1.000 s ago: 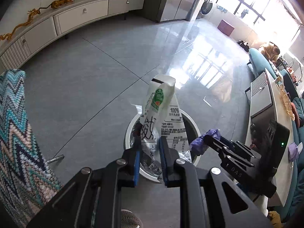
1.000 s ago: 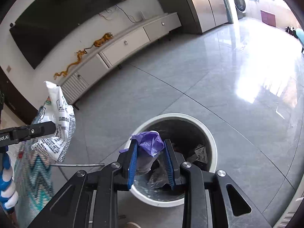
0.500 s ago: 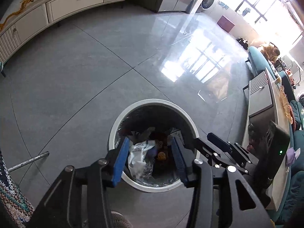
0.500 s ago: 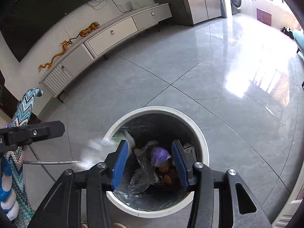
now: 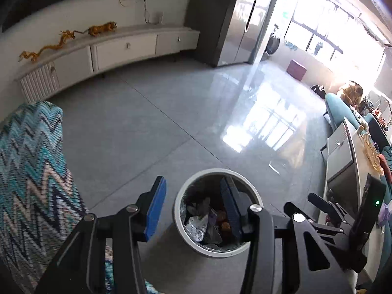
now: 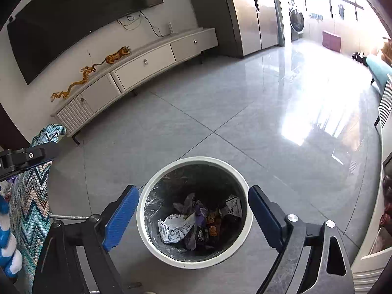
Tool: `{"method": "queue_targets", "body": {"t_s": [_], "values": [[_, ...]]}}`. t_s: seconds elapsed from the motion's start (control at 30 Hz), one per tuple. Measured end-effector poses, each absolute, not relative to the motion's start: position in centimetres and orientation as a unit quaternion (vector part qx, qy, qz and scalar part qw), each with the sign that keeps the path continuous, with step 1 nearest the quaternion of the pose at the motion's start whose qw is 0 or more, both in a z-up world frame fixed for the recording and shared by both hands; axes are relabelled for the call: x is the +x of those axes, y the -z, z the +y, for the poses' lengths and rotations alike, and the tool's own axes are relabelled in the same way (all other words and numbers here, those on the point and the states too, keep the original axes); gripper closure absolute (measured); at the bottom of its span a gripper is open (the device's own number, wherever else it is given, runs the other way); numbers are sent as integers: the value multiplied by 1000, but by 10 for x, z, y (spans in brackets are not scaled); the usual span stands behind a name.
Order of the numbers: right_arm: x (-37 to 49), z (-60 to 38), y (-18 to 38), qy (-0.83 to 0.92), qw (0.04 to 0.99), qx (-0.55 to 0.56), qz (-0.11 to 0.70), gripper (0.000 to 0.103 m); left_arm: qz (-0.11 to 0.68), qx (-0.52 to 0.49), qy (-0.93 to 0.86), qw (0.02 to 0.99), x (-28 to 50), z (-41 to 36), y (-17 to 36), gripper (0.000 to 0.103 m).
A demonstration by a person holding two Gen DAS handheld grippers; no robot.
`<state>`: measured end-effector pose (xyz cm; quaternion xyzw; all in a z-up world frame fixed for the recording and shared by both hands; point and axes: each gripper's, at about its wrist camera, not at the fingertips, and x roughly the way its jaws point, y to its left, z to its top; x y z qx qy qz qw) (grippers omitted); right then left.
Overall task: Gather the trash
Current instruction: 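Move both open tools back over the blanket toward the last items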
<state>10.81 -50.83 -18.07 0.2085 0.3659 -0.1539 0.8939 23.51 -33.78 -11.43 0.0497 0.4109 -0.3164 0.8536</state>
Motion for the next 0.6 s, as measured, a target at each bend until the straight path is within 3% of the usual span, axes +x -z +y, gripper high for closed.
{"method": "queue_targets", "body": {"t_s": [0.13, 0.5, 0.53, 0.6], "values": [[90, -494, 141, 166, 910, 189, 329, 4, 361, 43, 298, 882, 216, -303, 81, 58], [52, -428, 53, 185, 944, 109, 249, 3, 280, 39, 250, 926, 157, -196, 6, 57], [50, -421, 45, 186, 947, 100, 242, 3, 273, 36, 244, 930, 152, -185, 0, 55], [44, -406, 31, 186, 952, 84, 227, 3, 256, 32, 222, 940, 141, -162, -10, 41]]}}
